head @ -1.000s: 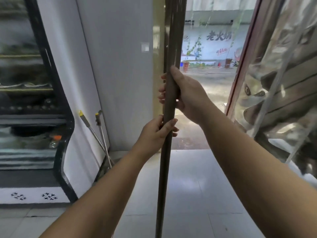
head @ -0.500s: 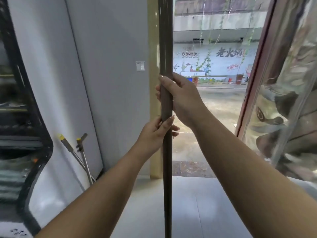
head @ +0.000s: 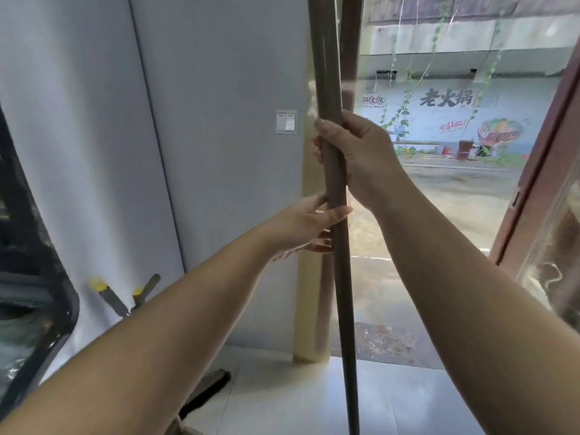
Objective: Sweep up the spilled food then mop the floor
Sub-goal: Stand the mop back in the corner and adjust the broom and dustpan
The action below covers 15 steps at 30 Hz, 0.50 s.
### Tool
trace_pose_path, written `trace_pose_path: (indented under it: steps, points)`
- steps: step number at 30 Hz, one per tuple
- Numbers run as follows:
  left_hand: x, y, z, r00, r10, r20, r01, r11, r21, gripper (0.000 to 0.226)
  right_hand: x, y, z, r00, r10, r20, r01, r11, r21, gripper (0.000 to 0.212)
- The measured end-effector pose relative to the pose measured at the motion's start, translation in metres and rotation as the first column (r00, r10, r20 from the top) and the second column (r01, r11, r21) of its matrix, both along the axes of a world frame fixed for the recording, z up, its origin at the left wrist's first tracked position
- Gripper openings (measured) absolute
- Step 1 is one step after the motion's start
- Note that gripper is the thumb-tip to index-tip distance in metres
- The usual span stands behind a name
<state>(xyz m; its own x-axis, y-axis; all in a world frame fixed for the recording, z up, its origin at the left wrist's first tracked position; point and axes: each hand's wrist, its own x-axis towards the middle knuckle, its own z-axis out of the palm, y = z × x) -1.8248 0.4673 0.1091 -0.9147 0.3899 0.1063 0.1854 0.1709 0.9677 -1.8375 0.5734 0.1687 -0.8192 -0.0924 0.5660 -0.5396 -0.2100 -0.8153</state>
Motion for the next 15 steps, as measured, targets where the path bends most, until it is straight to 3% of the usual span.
trace_pose_path:
  steps: [2,5,15]
  points:
    - [-0.034,-0.023,-0.001,1.0,-0.005,-0.007,0.004,0.998,-0.064,0.025,-0.036,-0.02,0.004,1.0,0.022,0.001,-0.022,1.0,-0.006,0.008]
    - [-0.078,-0.051,-0.005,0.999,0.039,-0.013,-0.04,0.999,-0.019,0.042,-0.082,-0.049,0.007,0.999,0.045,0.001,-0.045,0.999,0.001,0.008]
    - [-0.202,-0.121,0.0,0.968,0.17,-0.184,-0.165,0.985,0.041,0.025,-0.232,-0.115,0.016,0.936,0.353,0.011,-0.347,0.925,-0.155,0.006]
